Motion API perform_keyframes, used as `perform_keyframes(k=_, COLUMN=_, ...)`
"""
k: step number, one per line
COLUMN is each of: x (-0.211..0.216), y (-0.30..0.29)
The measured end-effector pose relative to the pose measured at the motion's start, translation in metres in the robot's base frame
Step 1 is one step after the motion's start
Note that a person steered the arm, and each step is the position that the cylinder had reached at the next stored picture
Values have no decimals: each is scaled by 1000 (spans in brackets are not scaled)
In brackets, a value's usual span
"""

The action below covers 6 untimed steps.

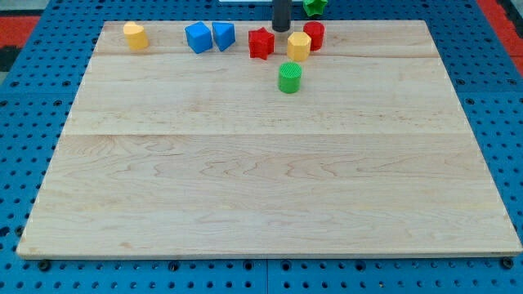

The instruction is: Place the hexagon at the top left side of green circle

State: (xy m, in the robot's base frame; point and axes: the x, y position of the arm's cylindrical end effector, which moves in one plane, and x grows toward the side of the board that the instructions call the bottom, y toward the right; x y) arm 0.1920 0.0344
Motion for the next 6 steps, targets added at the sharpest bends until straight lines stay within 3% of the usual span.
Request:
perform_keyframes(k=1, x=24, y=41)
perform_keyframes(k=3, x=93, y=40)
perform_keyframes(k=6, x=117, y=-25)
